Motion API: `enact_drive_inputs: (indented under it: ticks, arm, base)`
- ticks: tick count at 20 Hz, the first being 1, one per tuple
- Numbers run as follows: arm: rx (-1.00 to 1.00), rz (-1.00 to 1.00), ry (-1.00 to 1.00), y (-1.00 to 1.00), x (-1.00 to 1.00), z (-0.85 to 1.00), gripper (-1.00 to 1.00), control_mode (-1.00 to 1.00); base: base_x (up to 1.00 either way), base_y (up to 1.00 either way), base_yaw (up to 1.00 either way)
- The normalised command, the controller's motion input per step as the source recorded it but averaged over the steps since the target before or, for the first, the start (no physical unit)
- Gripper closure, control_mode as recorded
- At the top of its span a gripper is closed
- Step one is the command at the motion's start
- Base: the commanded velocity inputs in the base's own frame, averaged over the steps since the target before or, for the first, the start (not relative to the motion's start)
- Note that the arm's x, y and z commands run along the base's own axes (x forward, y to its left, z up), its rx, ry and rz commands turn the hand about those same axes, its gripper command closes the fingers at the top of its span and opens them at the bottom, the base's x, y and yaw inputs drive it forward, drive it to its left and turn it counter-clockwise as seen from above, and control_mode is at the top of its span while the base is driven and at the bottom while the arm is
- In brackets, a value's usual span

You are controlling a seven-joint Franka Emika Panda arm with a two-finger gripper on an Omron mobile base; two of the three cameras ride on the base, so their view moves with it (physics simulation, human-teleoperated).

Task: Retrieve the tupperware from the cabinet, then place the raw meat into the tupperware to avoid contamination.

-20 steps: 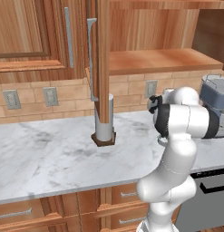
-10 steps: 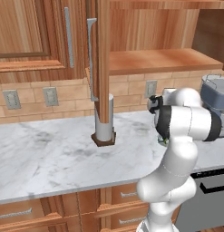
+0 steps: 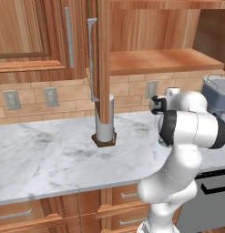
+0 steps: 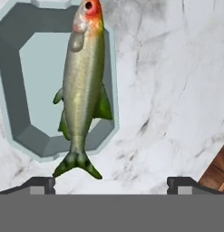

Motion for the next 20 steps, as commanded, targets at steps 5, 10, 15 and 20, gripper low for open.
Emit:
enact_drive_inputs:
  ticks: [5,10,15,20]
  arm:
    - [-0.07,-0.02,-0.11,0.31,-0.69,0.10,-1.00,-1.00]
    - [-0.06,0.00,-0.20,0.32,-0.88,0.19,-1.00,-1.00]
    - [-0.05,0.00,-0.14,0.34,-0.68,0.28,-1.00,-1.00]
    - [0.00,0.03,0.00,0.48,-0.15,0.47,-1.00,-1.00]
  base:
    - [0.00,0.00,0.00]
    - [0.00,0.00,0.00]
    - [0.00,0.00,0.00]
    - [0.00,0.00,0.00]
